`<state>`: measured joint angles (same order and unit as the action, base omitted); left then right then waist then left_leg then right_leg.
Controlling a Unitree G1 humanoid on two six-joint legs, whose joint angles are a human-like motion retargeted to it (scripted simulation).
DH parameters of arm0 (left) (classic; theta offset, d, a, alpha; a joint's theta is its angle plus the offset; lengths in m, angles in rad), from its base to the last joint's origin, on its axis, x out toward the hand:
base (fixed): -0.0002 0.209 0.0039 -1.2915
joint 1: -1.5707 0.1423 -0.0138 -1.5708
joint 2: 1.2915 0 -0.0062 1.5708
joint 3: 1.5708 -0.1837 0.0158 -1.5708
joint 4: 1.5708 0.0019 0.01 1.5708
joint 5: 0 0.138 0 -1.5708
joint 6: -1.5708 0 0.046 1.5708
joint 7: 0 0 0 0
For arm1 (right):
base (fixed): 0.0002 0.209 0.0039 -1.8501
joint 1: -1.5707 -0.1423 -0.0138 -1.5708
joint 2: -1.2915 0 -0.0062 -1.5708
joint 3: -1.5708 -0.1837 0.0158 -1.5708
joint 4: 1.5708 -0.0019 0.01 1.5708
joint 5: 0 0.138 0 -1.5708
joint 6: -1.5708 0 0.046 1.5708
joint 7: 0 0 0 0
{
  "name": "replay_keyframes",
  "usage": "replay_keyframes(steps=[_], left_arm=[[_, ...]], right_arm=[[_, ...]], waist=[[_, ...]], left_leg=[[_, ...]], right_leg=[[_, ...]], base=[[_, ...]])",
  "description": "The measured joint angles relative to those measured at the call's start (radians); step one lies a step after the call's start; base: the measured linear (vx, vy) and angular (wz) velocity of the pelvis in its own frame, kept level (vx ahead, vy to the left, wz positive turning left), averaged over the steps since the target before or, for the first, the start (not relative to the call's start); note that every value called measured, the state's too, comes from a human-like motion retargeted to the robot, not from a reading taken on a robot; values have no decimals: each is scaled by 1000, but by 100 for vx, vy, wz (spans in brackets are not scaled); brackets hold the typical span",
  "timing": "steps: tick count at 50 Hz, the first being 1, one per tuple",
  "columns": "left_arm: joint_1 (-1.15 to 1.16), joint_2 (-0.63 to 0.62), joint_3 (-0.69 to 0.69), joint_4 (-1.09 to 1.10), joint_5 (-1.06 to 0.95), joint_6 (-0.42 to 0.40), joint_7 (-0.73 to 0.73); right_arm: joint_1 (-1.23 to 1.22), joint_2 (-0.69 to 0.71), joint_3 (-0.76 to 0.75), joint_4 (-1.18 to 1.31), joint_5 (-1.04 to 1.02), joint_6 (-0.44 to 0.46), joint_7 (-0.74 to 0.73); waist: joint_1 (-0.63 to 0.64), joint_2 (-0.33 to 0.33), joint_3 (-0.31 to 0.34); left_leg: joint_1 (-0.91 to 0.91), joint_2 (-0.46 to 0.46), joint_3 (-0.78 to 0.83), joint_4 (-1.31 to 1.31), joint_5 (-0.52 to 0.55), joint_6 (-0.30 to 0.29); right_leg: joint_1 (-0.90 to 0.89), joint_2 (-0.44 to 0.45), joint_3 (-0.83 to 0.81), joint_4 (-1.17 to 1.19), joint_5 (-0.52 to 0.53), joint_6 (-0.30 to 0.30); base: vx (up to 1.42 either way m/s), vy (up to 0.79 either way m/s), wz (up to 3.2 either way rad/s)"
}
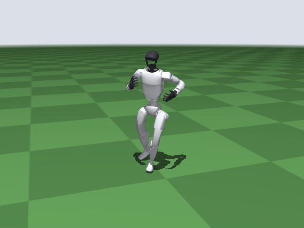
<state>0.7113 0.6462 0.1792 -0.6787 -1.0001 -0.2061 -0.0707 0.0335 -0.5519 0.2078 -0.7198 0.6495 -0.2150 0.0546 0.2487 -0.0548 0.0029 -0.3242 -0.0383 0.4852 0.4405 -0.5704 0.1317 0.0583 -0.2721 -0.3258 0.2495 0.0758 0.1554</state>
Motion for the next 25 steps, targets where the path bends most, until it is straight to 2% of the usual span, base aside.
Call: replay_keyframes(steps=[2, 5, 8, 10, 12, 14, 15, 17, 20, 21, 22, 23, 25], left_arm=[[-23, -39, 19, -13, 19, 1, 10], [-183, -93, -14, 2, 100, 28, 42], [-480, -125, -150, 97, 184, 61, 79], [-742, -150, -278, 204, 236, 55, 155], [-987, -183, -360, 238, 269, 33, 218], [-1207, -212, -384, 201, 302, 3, 240], [-1304, -219, -377, 169, 315, -12, 245], [-1447, -227, -354, 116, 372, -44, 256], [-1540, -220, -362, 54, 479, -83, 280], [-1536, -219, -368, 43, 502, -85, 290], [-1526, -218, -374, 35, 518, -83, 297], [-1503, -217, -377, 35, 517, -76, 299], [-1433, -208, -380, 54, 493, -47, 285]], right_arm=[[1, 13, 39, -47, -10, 5, 31], [32, -12, 50, -63, -29, 13, 54], [120, -59, 14, 21, -94, 11, 13], [180, -68, 2, 154, -126, 8, -62], [257, -78, -36, 266, -182, 13, -109], [376, -113, -127, 259, -201, -17, -95], [449, -139, -183, 221, -176, -43, -82], [596, -201, -310, 121, -89, -81, -50], [716, -224, -383, 72, -59, -71, 10], [717, -210, -370, 83, -89, -56, 27], [712, -197, -353, 98, -124, -37, 45], [691, -183, -325, 120, -167, -12, 66], [616, -170, -260, 175, -279, 44, 54]], waist=[[-9, 12, 8], [-39, 30, 41], [-85, 13, 93], [-147, -4, 141], [-257, -3, 177], [-377, 55, 200], [-441, 97, 206], [-564, 189, 197], [-675, 269, 179], [-687, 267, 179], [-694, 257, 184], [-694, 229, 199], [-675, 135, 266]], left_leg=[[102, 2, 63, -172, 50, -71], [188, 28, 106, -231, 30, -81], [183, 23, -52, -124, -181, 9], [157, 7, -184, -21, -302, 74], [186, -11, -293, -39, -302, 70], [234, 31, -382, -51, -285, 11], [266, 64, -424, -74, -260, -26], [338, 135, -479, -188, -80, -112], [426, 213, -502, -307, 303, -227], [463, 212, -505, -333, 399, -241], [504, 202, -510, -348, 474, -242], [551, 176, -520, -340, 504, -219], [647, 93, -532, -216, 473, -138]], right_leg=[[5, 63, 72, 97, -35, -14], [-71, 91, 71, 411, -199, -68], [-237, 8, 58, 852, -434, -145], [-391, -20, 114, 1127, -576, -185], [-554, -7, 173, 1304, -662, -190], [-685, 31, 163, 1380, -715, -180], [-738, 56, 141, 1382, -738, -180], [-825, 88, 60, 1267, -731, -162], [-867, 122, -64, 921, -660, -125], [-839, 126, -96, 768, -637, -108], [-801, 127, -120, 616, -613, -87], [-742, 124, -128, 466, -590, -60], [-577, 96, -107, 233, -526, -10]], base=[[69, 27, 219], [60, 21, 238], [51, 13, 257], [54, 3, 294], [70, 2, 323], [94, 8, 300], [112, 8, 278], [124, 1, 249], [137, -15, 182], [142, -26, 148], [144, -30, 141], [145, -33, 134], [146, -38, 102]])
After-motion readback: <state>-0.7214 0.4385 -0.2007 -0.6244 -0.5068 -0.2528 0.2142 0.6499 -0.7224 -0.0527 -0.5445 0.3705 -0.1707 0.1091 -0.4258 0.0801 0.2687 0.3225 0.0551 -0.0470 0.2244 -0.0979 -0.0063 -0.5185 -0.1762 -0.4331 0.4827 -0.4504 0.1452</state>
